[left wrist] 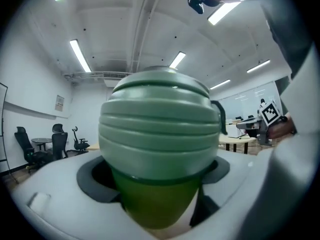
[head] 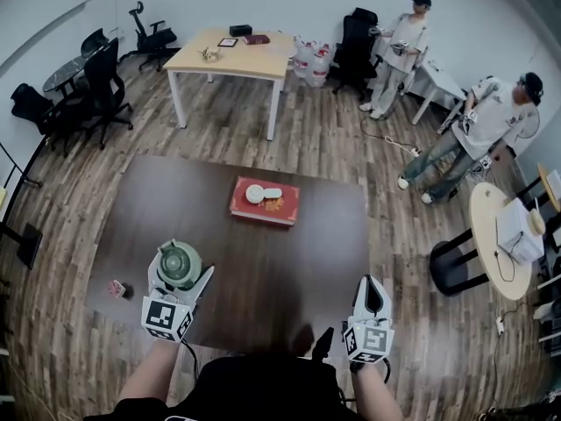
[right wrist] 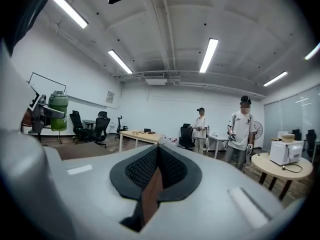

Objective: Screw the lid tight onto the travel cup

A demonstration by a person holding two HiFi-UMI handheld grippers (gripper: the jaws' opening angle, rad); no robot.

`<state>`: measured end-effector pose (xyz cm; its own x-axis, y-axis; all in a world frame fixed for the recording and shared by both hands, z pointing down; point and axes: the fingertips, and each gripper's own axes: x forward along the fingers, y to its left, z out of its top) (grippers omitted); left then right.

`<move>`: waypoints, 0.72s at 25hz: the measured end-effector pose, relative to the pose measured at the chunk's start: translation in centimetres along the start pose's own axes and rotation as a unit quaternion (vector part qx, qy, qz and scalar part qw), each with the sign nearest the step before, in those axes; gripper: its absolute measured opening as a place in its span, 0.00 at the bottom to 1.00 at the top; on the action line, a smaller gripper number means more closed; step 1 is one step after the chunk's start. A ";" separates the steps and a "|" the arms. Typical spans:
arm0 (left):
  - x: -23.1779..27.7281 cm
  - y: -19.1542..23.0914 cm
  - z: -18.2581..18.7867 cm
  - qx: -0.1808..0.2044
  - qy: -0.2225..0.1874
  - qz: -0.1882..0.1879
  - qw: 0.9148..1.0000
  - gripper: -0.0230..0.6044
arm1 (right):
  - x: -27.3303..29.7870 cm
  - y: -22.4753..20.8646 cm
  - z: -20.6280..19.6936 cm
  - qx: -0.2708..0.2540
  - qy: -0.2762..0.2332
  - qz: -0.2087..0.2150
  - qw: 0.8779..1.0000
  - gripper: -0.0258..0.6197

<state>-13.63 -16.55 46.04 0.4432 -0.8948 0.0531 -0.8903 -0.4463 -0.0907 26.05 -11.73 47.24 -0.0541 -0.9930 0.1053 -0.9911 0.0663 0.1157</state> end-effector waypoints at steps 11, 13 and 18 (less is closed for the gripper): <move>-0.6 0.0 0.3 0.002 0.004 0.007 1.000 0.70 | 0.4 0.0 1.5 0.012 -0.019 0.009 1.000 0.05; -0.5 -0.3 0.3 0.006 0.003 0.005 1.000 0.70 | 0.4 0.2 1.6 0.012 -0.021 0.012 1.000 0.05; -0.4 -1.5 0.1 0.009 0.003 -0.005 1.000 0.70 | 0.1 0.5 1.4 0.010 -0.018 0.014 1.000 0.05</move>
<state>-12.50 -15.49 46.04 0.4506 -0.8907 0.0607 -0.8840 -0.4547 -0.1087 25.40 -11.93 45.95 -0.0863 -0.9936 0.0728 -0.9913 0.0930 0.0936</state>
